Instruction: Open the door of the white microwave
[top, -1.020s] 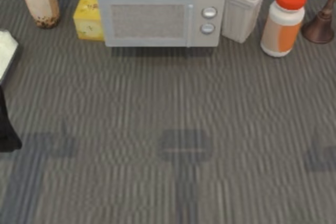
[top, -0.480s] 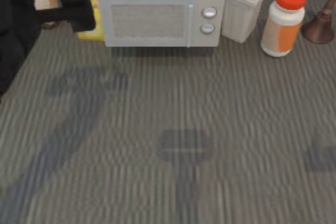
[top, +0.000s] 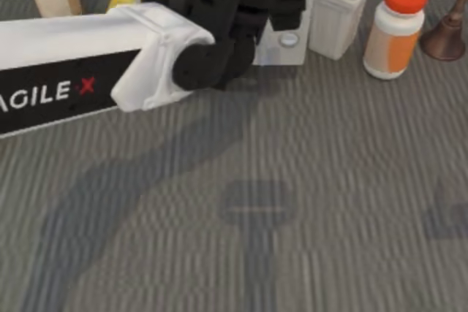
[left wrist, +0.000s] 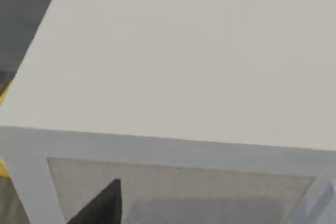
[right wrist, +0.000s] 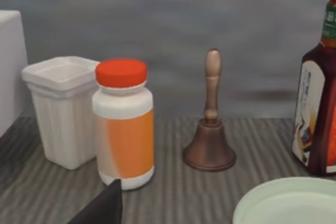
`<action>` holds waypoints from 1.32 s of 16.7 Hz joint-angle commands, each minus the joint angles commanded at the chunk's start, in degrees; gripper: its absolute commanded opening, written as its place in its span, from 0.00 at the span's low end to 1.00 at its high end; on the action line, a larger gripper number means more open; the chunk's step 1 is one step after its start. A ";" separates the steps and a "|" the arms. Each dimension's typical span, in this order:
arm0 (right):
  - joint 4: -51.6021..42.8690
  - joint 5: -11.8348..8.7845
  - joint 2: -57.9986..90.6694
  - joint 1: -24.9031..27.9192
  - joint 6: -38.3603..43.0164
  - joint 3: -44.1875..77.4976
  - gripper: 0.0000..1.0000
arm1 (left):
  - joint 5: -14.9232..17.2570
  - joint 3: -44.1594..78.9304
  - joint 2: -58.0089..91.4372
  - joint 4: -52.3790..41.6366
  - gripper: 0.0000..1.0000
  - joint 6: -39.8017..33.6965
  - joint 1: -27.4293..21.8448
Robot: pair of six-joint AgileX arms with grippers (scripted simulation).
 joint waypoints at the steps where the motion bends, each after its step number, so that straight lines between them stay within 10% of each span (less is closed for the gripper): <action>1: 0.00 0.00 0.00 0.00 0.00 0.00 1.00 | -1.17 2.17 3.17 -0.28 1.00 -0.56 -1.32; 11: 0.00 0.00 0.00 0.00 0.00 0.00 1.00 | -3.78 6.91 10.72 -1.19 1.00 -1.60 -4.12; 22: 0.00 0.00 0.00 0.00 0.00 0.00 1.00 | 1.42 19.35 24.00 2.35 1.00 2.60 1.73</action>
